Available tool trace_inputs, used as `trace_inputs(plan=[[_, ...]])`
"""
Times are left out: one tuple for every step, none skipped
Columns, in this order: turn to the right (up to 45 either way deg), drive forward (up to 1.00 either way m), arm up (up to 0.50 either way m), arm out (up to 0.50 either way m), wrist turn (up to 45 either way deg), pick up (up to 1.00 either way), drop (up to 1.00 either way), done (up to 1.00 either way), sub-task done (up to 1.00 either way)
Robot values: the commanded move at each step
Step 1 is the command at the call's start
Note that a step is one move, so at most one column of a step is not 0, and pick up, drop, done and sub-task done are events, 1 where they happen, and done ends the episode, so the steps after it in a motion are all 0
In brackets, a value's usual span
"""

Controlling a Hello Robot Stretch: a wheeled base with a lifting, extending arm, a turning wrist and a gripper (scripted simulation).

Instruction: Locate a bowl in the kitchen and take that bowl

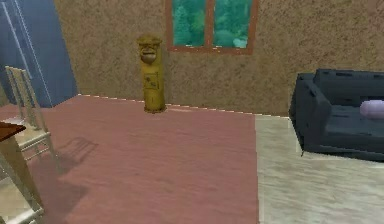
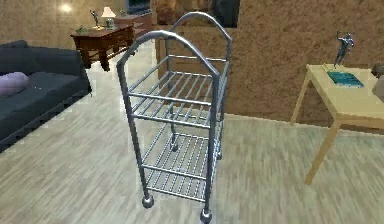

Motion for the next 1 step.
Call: trace_inputs(plan=[[0.0,0.8,0.0,0.0,0.0,0.0,0.0,0.0,0.0]])
